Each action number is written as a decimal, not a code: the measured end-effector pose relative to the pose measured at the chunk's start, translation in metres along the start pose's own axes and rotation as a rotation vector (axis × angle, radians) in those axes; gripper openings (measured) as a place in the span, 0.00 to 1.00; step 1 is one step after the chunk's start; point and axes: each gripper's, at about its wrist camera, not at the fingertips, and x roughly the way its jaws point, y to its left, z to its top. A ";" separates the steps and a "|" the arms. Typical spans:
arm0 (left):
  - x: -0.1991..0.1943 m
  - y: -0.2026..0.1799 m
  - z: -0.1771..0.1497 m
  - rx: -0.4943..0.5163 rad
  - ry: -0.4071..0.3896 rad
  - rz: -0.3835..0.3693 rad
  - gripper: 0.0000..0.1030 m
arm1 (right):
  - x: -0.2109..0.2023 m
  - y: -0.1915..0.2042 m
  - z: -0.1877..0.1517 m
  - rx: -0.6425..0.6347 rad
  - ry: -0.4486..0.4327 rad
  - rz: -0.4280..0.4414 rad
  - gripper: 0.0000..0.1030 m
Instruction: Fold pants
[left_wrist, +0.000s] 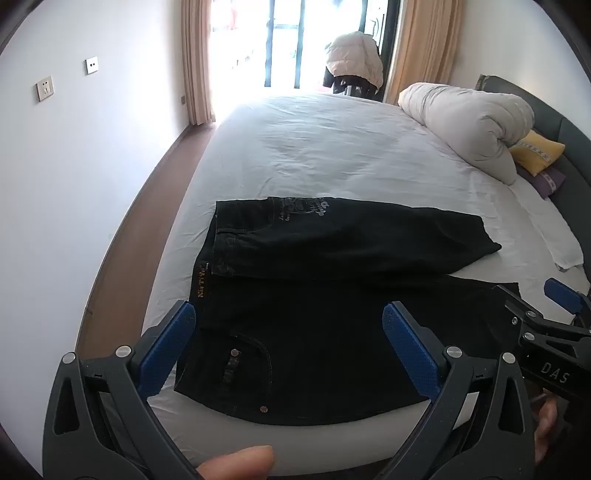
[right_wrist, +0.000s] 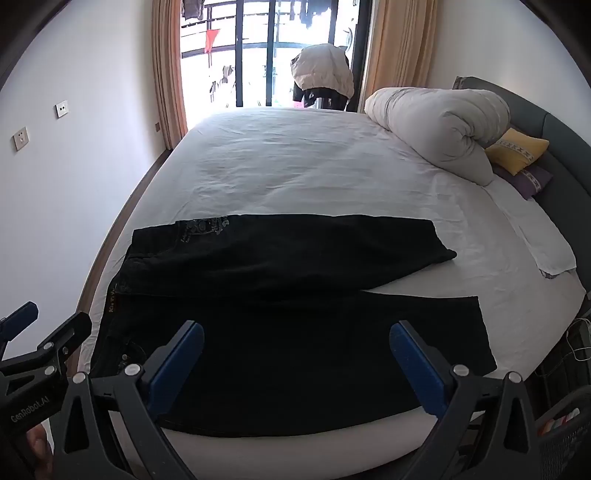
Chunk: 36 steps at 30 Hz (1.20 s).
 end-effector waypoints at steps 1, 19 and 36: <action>0.000 0.000 0.000 -0.002 -0.001 0.005 1.00 | 0.000 0.000 0.000 -0.001 0.002 -0.002 1.00; 0.006 0.002 -0.002 0.003 0.007 0.013 1.00 | 0.002 -0.002 -0.004 -0.004 0.007 -0.004 1.00; 0.006 0.002 -0.003 0.005 0.009 0.016 1.00 | 0.004 -0.002 -0.005 -0.003 0.012 -0.006 1.00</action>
